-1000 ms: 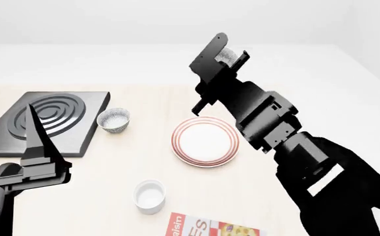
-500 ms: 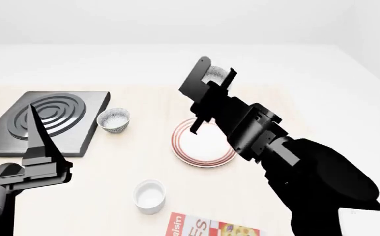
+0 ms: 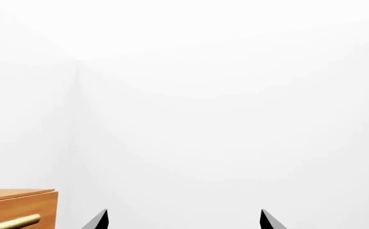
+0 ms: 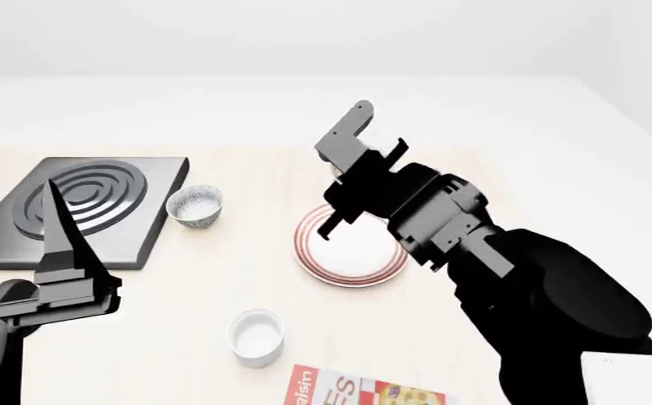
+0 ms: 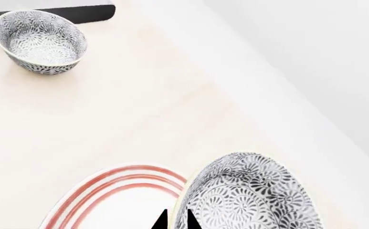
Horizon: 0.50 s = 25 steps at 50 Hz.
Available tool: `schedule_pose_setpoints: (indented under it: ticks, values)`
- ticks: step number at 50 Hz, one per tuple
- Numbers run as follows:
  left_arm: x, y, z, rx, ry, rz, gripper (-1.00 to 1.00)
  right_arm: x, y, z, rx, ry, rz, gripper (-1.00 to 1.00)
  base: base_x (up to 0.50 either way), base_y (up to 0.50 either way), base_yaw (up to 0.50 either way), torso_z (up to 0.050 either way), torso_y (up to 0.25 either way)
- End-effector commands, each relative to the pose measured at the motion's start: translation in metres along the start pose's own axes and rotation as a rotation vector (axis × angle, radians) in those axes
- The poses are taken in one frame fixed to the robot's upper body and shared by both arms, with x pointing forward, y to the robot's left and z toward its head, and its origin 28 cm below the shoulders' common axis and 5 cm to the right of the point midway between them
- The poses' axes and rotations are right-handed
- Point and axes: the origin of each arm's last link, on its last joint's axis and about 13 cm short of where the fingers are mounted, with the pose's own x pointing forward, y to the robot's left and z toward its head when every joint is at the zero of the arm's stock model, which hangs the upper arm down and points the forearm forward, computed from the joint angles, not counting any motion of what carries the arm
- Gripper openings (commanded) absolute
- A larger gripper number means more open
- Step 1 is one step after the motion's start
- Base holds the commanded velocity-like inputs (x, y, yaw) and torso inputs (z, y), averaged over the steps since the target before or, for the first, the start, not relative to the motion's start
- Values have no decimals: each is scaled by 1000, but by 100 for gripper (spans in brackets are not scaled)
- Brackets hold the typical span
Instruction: Pick the akita bowl next to the cookies box and place it on the plate.
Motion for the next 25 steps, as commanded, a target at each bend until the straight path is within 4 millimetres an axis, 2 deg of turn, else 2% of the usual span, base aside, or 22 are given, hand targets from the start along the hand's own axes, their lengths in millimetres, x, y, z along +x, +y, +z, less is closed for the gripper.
schedule_pose_setpoints:
  ticks: [1,15,25]
  values:
    - [0,0,0,6,2,0,100,-2,-2,4,38,2,28,-100,0,0,0,0,0]
    - [0,0,0,36,7,1,100,-1,1,3,31,22,37,-100,0,0,0,0,-5]
    - [0,-1,1,37,-2,-7,100,-3,-2,6,33,13,35,-100,0,0,0,0,-211]
